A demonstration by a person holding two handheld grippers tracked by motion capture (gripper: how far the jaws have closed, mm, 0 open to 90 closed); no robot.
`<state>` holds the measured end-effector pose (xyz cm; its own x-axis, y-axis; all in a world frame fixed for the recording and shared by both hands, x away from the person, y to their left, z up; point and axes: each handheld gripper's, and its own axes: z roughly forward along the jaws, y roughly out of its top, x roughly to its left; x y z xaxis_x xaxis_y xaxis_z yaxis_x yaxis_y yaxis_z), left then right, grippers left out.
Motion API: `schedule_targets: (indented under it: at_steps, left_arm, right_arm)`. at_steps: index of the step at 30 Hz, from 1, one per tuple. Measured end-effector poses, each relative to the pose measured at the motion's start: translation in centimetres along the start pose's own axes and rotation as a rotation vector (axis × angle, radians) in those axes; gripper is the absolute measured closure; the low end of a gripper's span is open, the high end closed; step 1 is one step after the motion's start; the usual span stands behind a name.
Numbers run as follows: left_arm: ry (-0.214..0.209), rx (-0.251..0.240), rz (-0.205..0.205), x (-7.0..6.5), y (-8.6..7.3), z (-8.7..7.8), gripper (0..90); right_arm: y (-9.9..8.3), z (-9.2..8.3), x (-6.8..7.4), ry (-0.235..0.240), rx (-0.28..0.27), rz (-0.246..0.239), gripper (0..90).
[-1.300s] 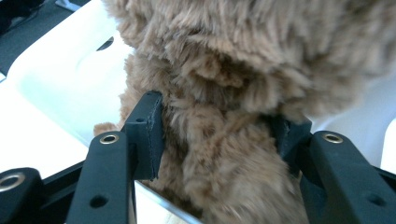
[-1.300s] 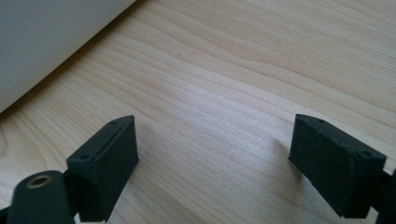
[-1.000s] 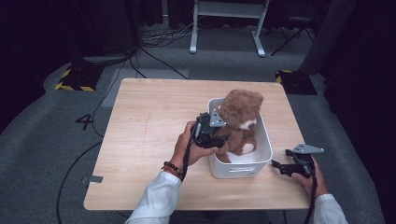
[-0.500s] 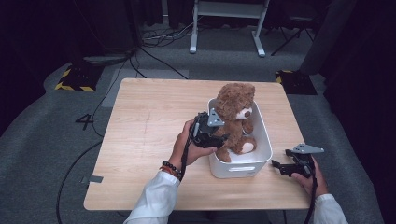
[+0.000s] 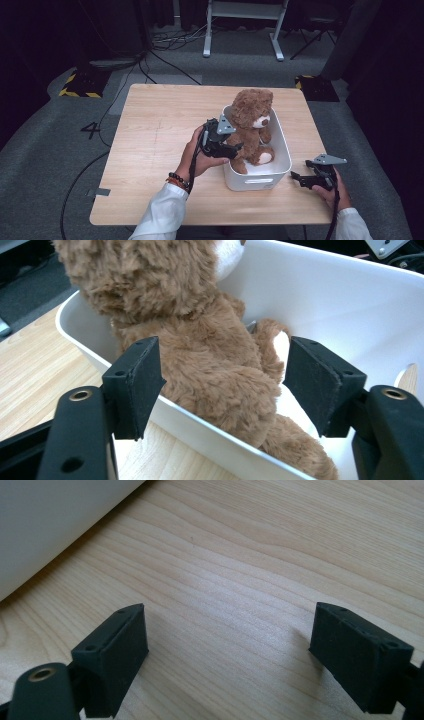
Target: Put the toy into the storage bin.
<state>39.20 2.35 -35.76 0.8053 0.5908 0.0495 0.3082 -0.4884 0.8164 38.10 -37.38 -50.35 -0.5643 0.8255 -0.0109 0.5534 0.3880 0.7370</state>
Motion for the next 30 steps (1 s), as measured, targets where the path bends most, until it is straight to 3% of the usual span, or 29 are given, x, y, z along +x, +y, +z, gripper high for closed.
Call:
schedule_targets:
  at_steps: [9,15,21,30]
  left_arm:
    - [0.038,0.007,-0.014,0.6,-0.3,-0.8,23.4]
    - [0.036,-0.008,-0.03,1.1,-0.6,-1.4,17.5]
    - [0.052,-0.015,-0.03,1.4,-0.9,-1.9,16.1]
    - [0.083,0.019,-0.027,1.9,-1.7,-2.8,16.3]
  right_arm:
    - [0.0,0.0,0.0,0.0,0.0,0.0,14.9]
    - [0.0,0.0,0.0,0.0,0.0,0.0,14.9]
    - [0.0,0.0,0.0,0.0,0.0,0.0,15.0]
    - [0.0,0.0,0.0,0.0,0.0,0.0,14.9]
